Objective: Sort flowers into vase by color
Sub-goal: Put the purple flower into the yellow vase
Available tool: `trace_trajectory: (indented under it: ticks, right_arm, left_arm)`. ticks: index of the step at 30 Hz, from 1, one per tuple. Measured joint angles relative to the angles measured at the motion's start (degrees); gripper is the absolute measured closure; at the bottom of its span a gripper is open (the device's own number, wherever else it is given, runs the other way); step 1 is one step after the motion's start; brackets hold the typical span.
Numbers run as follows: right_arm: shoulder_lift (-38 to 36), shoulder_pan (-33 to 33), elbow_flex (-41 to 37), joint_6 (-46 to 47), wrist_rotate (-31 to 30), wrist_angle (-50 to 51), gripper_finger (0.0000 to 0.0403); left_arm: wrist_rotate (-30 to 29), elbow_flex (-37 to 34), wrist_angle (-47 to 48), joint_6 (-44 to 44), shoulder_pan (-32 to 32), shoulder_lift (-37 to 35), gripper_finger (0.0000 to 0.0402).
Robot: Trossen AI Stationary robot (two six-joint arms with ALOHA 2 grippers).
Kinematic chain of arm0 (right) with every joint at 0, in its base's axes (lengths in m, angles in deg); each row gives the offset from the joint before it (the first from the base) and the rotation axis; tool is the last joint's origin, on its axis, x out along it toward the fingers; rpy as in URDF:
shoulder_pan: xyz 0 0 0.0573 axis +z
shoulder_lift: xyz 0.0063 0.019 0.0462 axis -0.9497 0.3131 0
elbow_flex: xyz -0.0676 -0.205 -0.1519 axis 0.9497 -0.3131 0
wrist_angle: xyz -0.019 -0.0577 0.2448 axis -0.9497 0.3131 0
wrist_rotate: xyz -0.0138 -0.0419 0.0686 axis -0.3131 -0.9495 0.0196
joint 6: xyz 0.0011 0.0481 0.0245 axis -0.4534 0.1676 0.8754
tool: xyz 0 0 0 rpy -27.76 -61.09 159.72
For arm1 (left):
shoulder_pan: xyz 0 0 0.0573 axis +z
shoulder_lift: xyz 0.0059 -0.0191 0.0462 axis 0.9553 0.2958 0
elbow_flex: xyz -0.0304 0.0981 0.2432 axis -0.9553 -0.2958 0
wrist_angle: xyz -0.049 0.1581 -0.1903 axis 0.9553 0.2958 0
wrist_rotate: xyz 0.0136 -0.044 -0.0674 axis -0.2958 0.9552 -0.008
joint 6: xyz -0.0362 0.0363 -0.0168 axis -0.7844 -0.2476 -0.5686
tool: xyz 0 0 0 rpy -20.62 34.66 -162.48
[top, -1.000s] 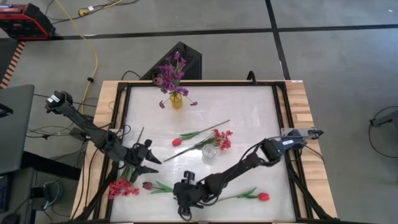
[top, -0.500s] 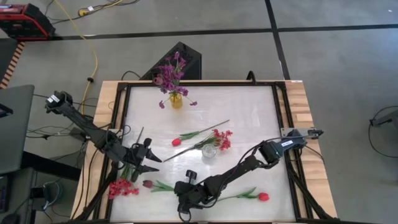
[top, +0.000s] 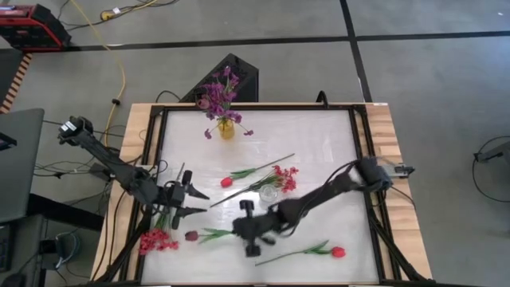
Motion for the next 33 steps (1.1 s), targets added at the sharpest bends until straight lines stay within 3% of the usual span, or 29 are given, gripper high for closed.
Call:
trace_trajectory:
  ticks: [5, 9, 11, 15, 19, 22, 28, 33]
  right_arm:
    - [-11.0, -6.6, -23.3, 4.0, 19.3, -29.9, 0.0385]
    - [-13.1, -10.5, -35.3, 6.4, 27.8, -56.5, 0.0385]
    - [-14.6, -12.0, -38.0, 7.3, 29.7, -70.0, 0.0385]
    - [-15.0, -16.1, -39.8, 10.2, 27.5, -87.9, 0.0385]
    - [-15.2, -19.0, -37.4, 10.7, 20.5, -92.9, 0.0385]
    - [-15.0, -20.3, -34.6, 10.5, 19.5, -90.4, 0.0385]
    - [-15.0, -21.3, -31.5, 8.0, 19.4, -88.9, 0.0385]
    - [-15.0, -23.1, -31.4, 6.4, 18.6, -88.1, 0.0384]
  left_arm:
    - [-6.3, 0.0, 0.0, 5.1, 0.1, -3.6, 0.0230]
    - [-10.6, 0.0, -0.2, 8.8, 1.9, -6.8, 0.0230]
    - [-9.7, 0.0, -0.7, 9.9, 4.2, -7.4, 0.0230]
    - [-1.1, 0.0, -5.6, 11.6, 10.6, -5.7, 0.0230]
    - [7.7, 0.0, -16.3, 13.0, 16.9, -0.4, 0.0230]
    - [12.6, 0.1, -26.0, 14.2, 20.5, 5.2, 0.0230]
    - [14.5, 0.1, -42.3, 15.6, 25.9, 17.0, 0.0230]
    - [19.7, 1.1, -51.3, 13.7, 30.0, 24.7, 0.0230]
